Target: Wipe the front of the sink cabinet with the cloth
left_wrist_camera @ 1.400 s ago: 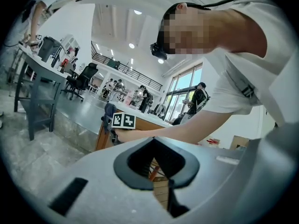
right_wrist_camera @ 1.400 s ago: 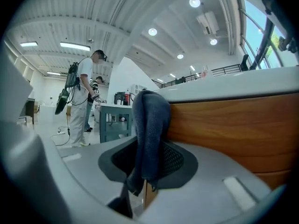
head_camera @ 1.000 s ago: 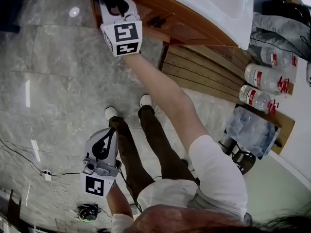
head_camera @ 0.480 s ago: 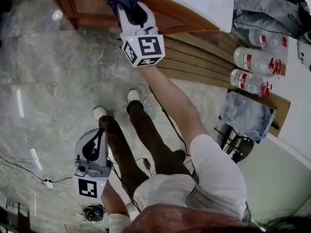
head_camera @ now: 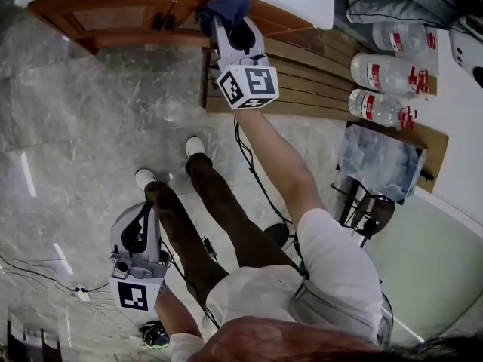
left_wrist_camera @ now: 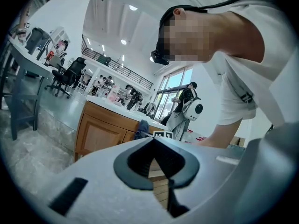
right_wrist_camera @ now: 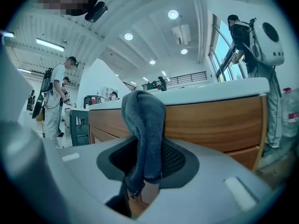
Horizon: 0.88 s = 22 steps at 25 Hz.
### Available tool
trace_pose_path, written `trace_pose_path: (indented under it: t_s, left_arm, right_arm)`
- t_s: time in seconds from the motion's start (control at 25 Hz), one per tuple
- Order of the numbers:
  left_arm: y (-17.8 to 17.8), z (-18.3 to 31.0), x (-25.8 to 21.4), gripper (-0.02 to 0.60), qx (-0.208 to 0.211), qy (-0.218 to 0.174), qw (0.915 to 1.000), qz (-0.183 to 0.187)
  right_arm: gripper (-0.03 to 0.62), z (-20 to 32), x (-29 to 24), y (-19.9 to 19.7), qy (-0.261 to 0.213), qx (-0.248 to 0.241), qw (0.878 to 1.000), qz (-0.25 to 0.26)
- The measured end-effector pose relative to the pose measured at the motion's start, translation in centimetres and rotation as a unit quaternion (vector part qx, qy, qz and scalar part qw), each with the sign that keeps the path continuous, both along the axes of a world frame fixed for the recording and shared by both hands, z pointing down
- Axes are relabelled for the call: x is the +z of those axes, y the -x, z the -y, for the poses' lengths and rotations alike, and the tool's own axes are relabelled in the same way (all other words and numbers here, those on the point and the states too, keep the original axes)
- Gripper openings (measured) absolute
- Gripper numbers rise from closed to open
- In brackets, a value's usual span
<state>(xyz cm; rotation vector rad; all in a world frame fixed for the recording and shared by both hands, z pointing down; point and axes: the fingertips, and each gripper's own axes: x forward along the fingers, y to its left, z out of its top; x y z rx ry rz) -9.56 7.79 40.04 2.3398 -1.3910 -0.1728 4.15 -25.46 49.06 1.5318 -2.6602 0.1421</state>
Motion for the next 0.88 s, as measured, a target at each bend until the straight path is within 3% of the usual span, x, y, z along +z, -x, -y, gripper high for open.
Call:
trace_pose_path:
  t_s: [0.64, 0.88]
  left_arm:
    - [-2.6, 0.8, 1.0, -0.002, 0.029, 0.009, 0.9995, 0.005]
    - [-3.3, 1.0, 0.8, -0.002, 0.032, 0.007, 0.9994, 0.007]
  right_arm:
    - [0.117, -0.1, 0.2, -15.9, -0.004, 0.108, 0.993, -0.043]
    - [0.114, 0.0, 0.1, -17.0, 0.001, 0.116, 0.992, -0.041]
